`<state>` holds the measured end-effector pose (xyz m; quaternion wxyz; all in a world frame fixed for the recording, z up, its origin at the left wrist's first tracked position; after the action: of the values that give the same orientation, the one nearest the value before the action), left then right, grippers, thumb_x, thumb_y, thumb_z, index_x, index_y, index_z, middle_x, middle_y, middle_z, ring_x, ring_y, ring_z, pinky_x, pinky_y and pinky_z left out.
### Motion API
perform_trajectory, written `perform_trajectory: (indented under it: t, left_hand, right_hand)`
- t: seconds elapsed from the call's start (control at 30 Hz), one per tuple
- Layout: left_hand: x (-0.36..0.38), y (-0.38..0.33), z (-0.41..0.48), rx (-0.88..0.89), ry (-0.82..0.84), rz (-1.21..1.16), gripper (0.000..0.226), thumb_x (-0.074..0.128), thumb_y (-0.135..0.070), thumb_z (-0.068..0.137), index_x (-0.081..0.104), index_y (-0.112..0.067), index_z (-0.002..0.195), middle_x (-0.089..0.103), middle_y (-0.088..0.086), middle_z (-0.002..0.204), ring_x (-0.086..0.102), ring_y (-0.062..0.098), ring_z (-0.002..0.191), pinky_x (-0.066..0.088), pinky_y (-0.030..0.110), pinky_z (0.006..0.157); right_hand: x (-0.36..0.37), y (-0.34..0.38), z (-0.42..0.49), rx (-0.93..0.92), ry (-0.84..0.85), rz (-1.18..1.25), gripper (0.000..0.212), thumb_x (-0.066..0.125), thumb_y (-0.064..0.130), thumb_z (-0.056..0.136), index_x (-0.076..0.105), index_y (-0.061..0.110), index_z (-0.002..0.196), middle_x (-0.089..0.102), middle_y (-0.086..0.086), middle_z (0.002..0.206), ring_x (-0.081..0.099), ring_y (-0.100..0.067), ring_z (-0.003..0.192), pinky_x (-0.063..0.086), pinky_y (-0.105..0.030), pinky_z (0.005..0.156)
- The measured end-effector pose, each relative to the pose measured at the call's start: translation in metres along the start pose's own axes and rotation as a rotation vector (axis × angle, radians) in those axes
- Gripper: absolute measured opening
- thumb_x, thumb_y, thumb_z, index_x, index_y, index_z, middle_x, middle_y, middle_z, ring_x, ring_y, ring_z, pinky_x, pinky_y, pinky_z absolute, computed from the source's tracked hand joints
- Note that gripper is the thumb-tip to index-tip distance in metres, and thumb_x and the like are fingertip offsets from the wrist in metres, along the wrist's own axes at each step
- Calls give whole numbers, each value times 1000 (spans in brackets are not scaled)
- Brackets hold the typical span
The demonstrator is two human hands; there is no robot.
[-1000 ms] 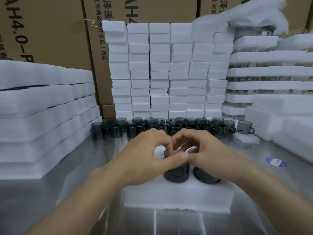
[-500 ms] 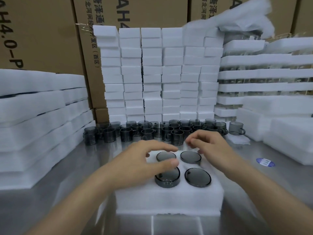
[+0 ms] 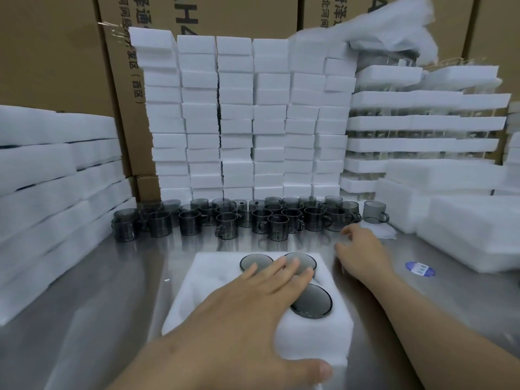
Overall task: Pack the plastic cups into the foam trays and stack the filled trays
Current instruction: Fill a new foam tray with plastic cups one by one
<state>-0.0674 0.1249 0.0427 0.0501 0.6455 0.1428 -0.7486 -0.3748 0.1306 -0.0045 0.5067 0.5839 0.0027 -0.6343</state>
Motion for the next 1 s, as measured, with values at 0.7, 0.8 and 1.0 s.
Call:
perform_trajectory:
  t: [0.7,0.8,1.0]
  left_hand:
    - [8,14,21,-10,65,65,75,38,-45,113,-20,-58,159,-41,-38,156,-45,-10,139,-36,15,99]
    - [10,15,14,4,47,87,87,49,-39,109,-17,-54,163,-34,-33,165,-32,-8,153,-24,18,118]
    - [0,10,6,36,61,-45,101,54,-83,91,-8,-56,165,-29,-40,160,-34,-24,141,-15,21,124]
  right_hand:
    - [-9,-49,101,252,-385,105,14,56,16,101,62,16,114,59,-21,123,55,-37,90,48,-43,81]
    - [-17,-40,81,210,-452,87,10,55,24,106,61,18,111,51,-15,126,51,-34,85,48,-45,79]
    - [-23,-4,-5,-213,-416,-33,12,63,30,104,67,22,113,55,-6,117,64,-31,82,40,-37,68]
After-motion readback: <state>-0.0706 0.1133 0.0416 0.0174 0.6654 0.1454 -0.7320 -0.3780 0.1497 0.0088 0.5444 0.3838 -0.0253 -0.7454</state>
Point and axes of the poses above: each hand's wrist, its own z-axis towards the middle knuckle, its own x-axis out of the palm, y = z × x, the point moved 1 cm from there along z, towards the middle knuckle
